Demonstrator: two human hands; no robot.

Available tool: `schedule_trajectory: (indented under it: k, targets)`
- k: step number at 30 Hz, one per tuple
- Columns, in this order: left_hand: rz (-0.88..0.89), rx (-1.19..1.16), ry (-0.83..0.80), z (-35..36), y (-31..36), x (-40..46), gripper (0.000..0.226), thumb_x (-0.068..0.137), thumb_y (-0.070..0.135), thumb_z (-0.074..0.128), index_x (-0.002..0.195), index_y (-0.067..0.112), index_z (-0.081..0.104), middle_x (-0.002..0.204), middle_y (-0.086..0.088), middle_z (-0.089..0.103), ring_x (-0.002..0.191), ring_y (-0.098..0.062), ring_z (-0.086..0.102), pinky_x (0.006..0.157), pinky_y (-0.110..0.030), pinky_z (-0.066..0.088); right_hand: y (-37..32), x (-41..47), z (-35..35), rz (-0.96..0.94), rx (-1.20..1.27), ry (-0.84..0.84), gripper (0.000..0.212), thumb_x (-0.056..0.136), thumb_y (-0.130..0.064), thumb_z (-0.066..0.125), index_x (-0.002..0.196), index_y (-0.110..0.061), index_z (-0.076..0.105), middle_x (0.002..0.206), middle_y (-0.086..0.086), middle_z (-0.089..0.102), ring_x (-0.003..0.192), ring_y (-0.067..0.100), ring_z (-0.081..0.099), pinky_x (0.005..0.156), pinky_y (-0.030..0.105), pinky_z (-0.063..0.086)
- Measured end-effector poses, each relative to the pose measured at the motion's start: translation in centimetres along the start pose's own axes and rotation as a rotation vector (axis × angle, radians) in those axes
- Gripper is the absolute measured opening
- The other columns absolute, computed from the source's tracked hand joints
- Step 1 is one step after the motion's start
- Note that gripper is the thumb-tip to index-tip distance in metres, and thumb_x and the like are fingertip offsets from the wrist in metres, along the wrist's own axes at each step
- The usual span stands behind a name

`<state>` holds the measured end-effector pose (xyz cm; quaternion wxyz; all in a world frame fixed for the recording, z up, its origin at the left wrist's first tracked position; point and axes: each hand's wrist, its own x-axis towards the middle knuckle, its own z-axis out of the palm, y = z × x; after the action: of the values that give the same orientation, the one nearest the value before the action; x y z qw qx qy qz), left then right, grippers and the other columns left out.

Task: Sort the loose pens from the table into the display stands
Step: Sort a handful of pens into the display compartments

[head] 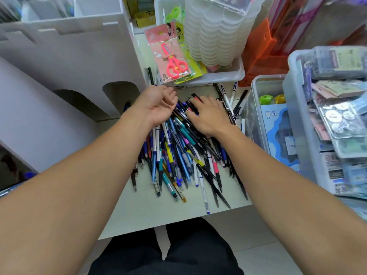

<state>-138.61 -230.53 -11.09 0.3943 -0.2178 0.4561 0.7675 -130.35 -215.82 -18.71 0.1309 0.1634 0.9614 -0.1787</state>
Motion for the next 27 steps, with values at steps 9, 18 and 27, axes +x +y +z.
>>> schedule_trajectory:
  k: [9, 18, 27]
  targets:
    - [0.197, 0.666, 0.108, -2.7, -1.0, -1.6, 0.074, 0.085, -0.026, 0.033, 0.151, 0.007, 0.038, 0.148, -0.008, 0.051, 0.137, -0.020, 0.047, 0.085, -0.021, 0.050, -0.5, 2.8, -1.5, 0.065, -0.037, -0.040, 0.054, 0.097, -0.042, 0.040, 0.141, -0.011, 0.043, 0.146, 0.020, 0.044, 0.138, 0.037, 0.035, 0.119, 0.052, 0.020]
    - [0.167, 0.656, 0.120, -6.2, -2.2, -3.7, 0.070, 0.088, -0.025, 0.035, 0.149, 0.009, 0.042, 0.145, -0.008, 0.052, 0.132, -0.020, 0.050, 0.085, -0.023, 0.052, -1.8, 1.6, -0.4, 0.074, -0.107, -0.015, 0.056, 0.100, -0.048, 0.034, 0.143, -0.013, 0.044, 0.142, 0.017, 0.041, 0.139, 0.034, 0.032, 0.123, 0.054, 0.010]
    - [0.302, 0.806, 0.256, -8.1, -2.0, -6.0, 0.059, 0.089, -0.021, 0.043, 0.139, 0.010, 0.053, 0.116, 0.004, 0.059, 0.117, -0.015, 0.057, 0.101, -0.034, 0.052, -6.8, -1.3, -1.8, -0.159, 0.199, 0.063, 0.054, 0.103, -0.020, 0.043, 0.155, -0.008, 0.034, 0.160, 0.010, 0.036, 0.149, 0.026, 0.030, 0.121, 0.039, 0.024]
